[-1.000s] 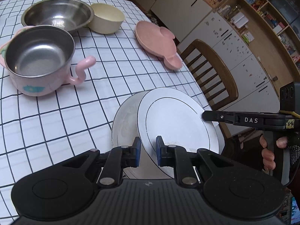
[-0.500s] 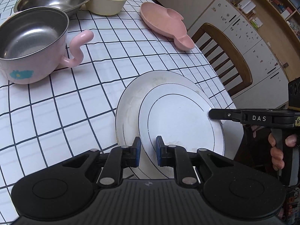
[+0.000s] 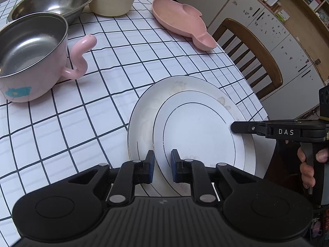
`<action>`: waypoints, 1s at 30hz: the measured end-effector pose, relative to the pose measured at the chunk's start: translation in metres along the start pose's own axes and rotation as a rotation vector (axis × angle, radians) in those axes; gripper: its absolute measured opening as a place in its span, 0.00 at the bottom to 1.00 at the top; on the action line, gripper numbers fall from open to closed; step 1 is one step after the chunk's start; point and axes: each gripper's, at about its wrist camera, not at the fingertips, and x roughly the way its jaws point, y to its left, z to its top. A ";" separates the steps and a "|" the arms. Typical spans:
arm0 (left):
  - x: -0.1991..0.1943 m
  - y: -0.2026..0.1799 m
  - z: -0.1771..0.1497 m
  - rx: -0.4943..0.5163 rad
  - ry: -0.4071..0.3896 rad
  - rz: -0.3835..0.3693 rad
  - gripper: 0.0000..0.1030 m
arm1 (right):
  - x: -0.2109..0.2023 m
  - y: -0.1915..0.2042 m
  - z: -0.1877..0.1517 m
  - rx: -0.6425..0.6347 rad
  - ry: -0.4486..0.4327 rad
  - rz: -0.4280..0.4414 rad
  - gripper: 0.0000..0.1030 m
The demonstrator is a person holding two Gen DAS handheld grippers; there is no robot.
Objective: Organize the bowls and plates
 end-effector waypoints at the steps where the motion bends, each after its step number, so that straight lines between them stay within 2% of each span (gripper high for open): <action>1: 0.001 0.000 0.000 -0.001 0.004 0.003 0.15 | 0.000 0.000 0.000 -0.003 -0.002 -0.001 0.08; 8: 0.002 0.001 0.005 0.003 0.019 0.009 0.15 | 0.002 0.001 0.000 -0.002 -0.002 -0.001 0.08; 30: 0.003 0.001 0.022 0.042 0.164 -0.007 0.15 | 0.003 0.003 0.000 -0.027 -0.009 -0.015 0.04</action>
